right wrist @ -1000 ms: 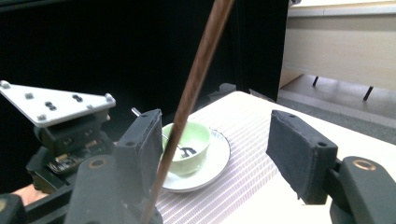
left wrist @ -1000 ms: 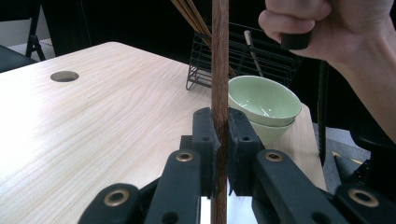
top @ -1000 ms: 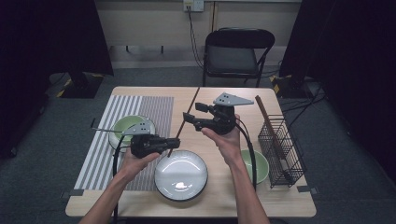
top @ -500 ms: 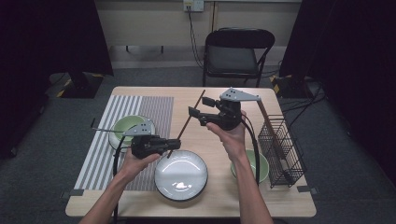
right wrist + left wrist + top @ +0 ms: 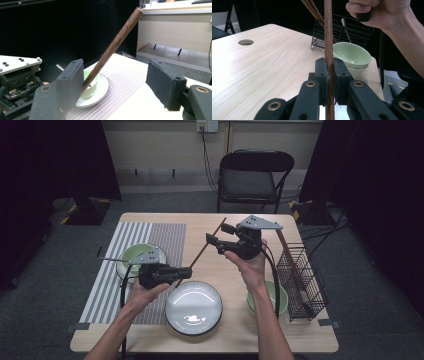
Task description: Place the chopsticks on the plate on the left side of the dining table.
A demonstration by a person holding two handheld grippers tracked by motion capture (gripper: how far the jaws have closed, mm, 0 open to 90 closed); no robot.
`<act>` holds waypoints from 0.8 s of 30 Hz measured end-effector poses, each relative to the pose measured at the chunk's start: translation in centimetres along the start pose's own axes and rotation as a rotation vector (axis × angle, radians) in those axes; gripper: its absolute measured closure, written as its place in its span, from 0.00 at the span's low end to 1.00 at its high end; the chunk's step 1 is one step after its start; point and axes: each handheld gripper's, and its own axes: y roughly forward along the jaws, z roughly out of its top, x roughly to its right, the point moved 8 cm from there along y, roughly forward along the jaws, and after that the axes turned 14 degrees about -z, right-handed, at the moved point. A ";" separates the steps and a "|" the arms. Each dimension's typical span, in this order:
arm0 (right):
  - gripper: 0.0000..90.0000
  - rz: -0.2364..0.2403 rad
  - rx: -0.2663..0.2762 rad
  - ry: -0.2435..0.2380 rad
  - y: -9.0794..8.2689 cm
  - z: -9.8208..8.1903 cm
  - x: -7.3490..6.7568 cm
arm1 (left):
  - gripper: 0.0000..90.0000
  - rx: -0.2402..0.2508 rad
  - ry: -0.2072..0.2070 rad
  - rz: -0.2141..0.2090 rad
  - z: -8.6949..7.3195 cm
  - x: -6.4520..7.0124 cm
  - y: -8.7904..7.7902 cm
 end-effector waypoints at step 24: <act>0.34 -0.048 -0.017 0.006 -0.2 -0.8 1.6 | 0.93 0.012 0.003 0.008 0.2 -0.3 -0.7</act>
